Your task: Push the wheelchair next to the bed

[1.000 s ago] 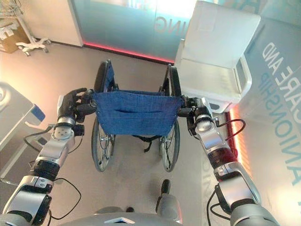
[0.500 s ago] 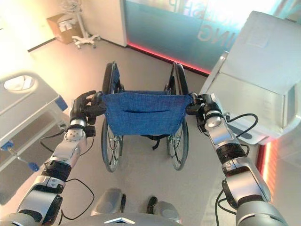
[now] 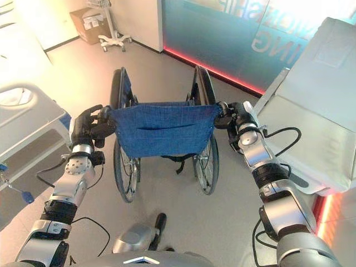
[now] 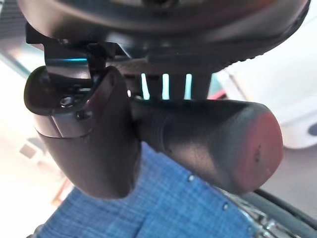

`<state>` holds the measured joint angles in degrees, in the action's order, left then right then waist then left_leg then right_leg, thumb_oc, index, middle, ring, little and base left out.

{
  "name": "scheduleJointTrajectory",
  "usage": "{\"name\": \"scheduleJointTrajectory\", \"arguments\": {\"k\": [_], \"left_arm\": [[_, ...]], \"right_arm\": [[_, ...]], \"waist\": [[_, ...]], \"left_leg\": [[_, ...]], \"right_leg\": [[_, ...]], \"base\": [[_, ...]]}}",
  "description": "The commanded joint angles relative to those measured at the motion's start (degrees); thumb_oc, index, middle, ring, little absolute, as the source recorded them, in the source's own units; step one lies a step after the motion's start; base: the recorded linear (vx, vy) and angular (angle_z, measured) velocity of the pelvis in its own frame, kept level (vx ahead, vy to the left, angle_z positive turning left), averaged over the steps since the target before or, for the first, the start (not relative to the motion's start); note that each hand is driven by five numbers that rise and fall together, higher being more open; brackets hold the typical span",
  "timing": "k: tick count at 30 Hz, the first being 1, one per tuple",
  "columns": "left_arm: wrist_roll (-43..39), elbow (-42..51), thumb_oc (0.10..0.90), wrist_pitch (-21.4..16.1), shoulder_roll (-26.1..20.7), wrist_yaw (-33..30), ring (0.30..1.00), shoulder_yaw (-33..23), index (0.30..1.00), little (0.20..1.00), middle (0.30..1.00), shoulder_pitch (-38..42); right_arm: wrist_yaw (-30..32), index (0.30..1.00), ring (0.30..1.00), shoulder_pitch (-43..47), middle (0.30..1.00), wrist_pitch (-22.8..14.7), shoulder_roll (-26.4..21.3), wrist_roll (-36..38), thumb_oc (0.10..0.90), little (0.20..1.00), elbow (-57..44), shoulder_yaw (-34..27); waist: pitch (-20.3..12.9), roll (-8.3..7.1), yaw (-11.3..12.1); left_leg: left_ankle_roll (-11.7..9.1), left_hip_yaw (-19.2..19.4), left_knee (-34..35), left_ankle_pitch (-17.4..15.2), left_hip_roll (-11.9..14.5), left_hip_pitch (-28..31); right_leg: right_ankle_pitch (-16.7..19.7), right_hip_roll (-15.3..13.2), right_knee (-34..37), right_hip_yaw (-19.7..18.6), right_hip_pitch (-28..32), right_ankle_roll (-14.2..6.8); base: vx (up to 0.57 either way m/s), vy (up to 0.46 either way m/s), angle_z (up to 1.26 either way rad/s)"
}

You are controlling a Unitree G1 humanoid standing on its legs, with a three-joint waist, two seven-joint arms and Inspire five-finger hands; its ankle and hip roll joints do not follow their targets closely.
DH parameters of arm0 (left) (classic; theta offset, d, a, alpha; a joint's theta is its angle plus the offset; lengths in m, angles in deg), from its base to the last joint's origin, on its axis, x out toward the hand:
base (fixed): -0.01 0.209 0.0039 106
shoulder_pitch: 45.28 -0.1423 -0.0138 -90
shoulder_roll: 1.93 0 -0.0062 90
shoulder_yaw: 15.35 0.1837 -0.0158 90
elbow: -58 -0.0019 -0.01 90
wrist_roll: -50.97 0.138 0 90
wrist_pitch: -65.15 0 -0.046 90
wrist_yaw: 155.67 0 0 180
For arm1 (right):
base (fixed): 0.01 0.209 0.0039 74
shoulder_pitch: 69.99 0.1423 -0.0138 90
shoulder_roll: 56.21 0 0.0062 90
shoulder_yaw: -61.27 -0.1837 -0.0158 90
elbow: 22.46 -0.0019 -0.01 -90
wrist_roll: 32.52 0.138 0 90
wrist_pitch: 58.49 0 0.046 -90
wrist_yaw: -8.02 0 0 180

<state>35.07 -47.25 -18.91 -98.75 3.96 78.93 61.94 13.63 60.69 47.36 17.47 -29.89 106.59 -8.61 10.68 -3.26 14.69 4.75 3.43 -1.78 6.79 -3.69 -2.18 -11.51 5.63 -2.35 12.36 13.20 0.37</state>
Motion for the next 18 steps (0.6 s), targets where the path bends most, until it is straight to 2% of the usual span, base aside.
{"name": "scheduleJointTrajectory", "arguments": {"k": [1,3,4,5,7,8,9,11,13,14,17,18], "left_arm": [[3.8,-3.4,0.400,0.1,-5.5,8.1,0.300,4.0,0.300,0.300,0.300,-2.9],[3.9,-2.8,0.400,0.1,-6.1,8.8,0.300,4.5,0.300,0.300,0.300,-3.2],[3.6,-3.1,0.400,-0.2,-6.2,8.9,0.300,4.8,0.300,0.300,0.300,-3.3],[3.4,-3.2,0.400,-0.4,-6.2,8.9,0.300,4.8,0.300,0.300,0.300,-3.4],[2.7,-4.4,0.400,-1.3,-6.2,8.0,0.300,5.4,0.300,0.300,0.300,-2.9],[2.6,-4.9,0.400,-1.2,-6.4,7.8,0.300,5.7,0.300,0.300,0.300,-2.3],[2.6,-5.3,0.400,-1.1,-6.7,7.7,0.300,5.9,0.300,0.300,0.300,-1.7],[2.0,-6.7,0.400,-0.8,-7.7,8.0,0.300,7.2,0.300,0.300,0.300,0.4],[1.2,-7.8,0.400,-0.9,-7.8,8.0,0.300,8.1,0.300,0.300,0.300,2.0],[1.0,-8.2,0.400,-1.0,-7.7,8.0,0.300,8.2,0.300,0.300,0.300,2.3],[1.0,-8.7,0.400,-0.8,-7.2,8.4,0.300,8.6,0.300,0.300,0.300,2.7],[2.0,-8.6,0.400,-0.5,-6.5,8.6,0.300,8.1,0.300,0.300,0.300,2.5]], "right_arm": [[-6.6,0.300,0.300,-5.7,0.300,-5.3,-2.9,-2.8,0.400,0.300,0.9,1.1],[-6.3,0.300,0.300,-7.8,0.300,-6.2,-3.7,-2.8,0.400,0.300,0.0,0.0],[-6.3,0.300,0.300,-8.8,0.300,-6.2,-3.9,-2.9,0.400,0.300,-0.9,-0.3],[-6.3,0.300,0.300,-9.0,0.300,-6.3,-3.9,-3.1,0.400,0.300,-1.2,-0.3],[-6.3,0.300,0.300,-7.6,0.300,-6.6,-3.1,-3.5,0.400,0.300,-0.8,0.9],[-6.2,0.300,0.300,-6.7,0.300,-6.8,-2.9,-3.2,0.400,0.300,-0.4,1.5],[-5.9,0.300,0.300,-6.2,0.300,-6.9,-2.7,-3.0,0.400,0.300,0.0,1.8],[-4.6,0.300,0.300,-4.5,0.300,-6.7,-2.4,-1.8,0.400,0.300,0.8,2.7],[-4.2,0.300,0.300,-3.2,0.300,-5.5,-2.4,-1.6,0.400,0.300,0.5,2.9],[-4.1,0.300,0.300,-3.1,0.300,-5.1,-2.5,-1.6,0.400,0.300,0.3,2.9],[-3.8,0.300,0.300,-2.4,0.300,-2.5,-3.3,-1.4,0.400,0.300,-1.9,3.0],[-4.1,0.300,0.300,-2.3,0.300,-1.4,-4.0,-0.6,0.400,0.300,-2.8,2.4]], "waist": [[-3.4,-0.34,0.7],[-3.7,-0.52,0.1],[-3.4,-0.64,-0.5],[-3.5,-0.50,-0.7],[-2.3,1.14,-2.1],[-1.6,1.41,-2.8],[-1.2,1.25,-3.2],[-0.2,0.41,-4.3],[0.1,0.28,-5.1],[0.1,0.25,-5.3],[-0.1,-0.35,-5.9],[-0.5,-0.80,-6.0]], "left_leg": [[-2.4,-0.2,-6.5,-6.5,-1.2,-5.8],[-0.8,-1.3,-5.4,-6.9,-2.8,-4.5],[-0.6,-1.6,-5.6,-7.5,-3.2,-3.5],[-0.6,-1.6,-5.7,-7.5,-3.1,-3.4],[-1.3,-1.1,-6.1,-8.8,-1.1,-0.3],[-1.3,-1.3,-6.1,-9.7,-0.8,1.2],[-1.4,-1.6,-6.3,-10.6,-1.0,1.9],[-1.6,-3.9,-8.0,-14.1,-1.7,3.3],[-2.1,-6.2,-9.3,-16.4,-1.3,4.1],[-2.2,-6.9,-9.6,-16.9,-1.2,4.2],[-3.1,-9.3,-11.7,-19.2,-0.6,4.3],[-3.7,-9.8,-13.3,-19.9,0.7,3.9]], "right_leg": [[6.2,-13.1,-15.8,5.7,-0.7,-6.6],[11.7,-13.4,-25.1,3.1,-4.3,-8.1],[14.5,-14.6,-26.9,2.3,-6.7,-8.4],[15.6,-14.9,-26.9,2.2,-7.5,-8.4],[16.1,-17.6,-22.2,2.9,-14.1,-7.3],[17.1,-18.2,-19.5,2.5,-16.3,-7.2],[18.1,-18.7,-16.5,1.8,-17.7,-7.4],[21.9,-20.5,-6.1,-0.4,-19.7,-8.7],[22.7,-21.4,1.8,-2.2,-20.6,-9.4],[22.8,-21.4,3.0,-3.0,-20.6,-9.5],[22.8,-21.5,2.6,-5.3,-20.1,-10.1],[19.9,-20.3,-0.6,-5.3,-19.8,-10.5]], "base": [[0.30,0.123,-0.31],[0.31,0.107,-0.16],[0.27,0.063,0.13],[0.26,-0.002,0.24],[0.28,-0.135,0.14],[0.31,-0.232,0.06],[0.35,-0.328,0.14],[0.37,-0.386,0.43],[0.37,-0.369,0.70],[0.40,-0.396,0.78],[0.33,-0.391,0.74],[0.37,-0.509,0.66]]}}
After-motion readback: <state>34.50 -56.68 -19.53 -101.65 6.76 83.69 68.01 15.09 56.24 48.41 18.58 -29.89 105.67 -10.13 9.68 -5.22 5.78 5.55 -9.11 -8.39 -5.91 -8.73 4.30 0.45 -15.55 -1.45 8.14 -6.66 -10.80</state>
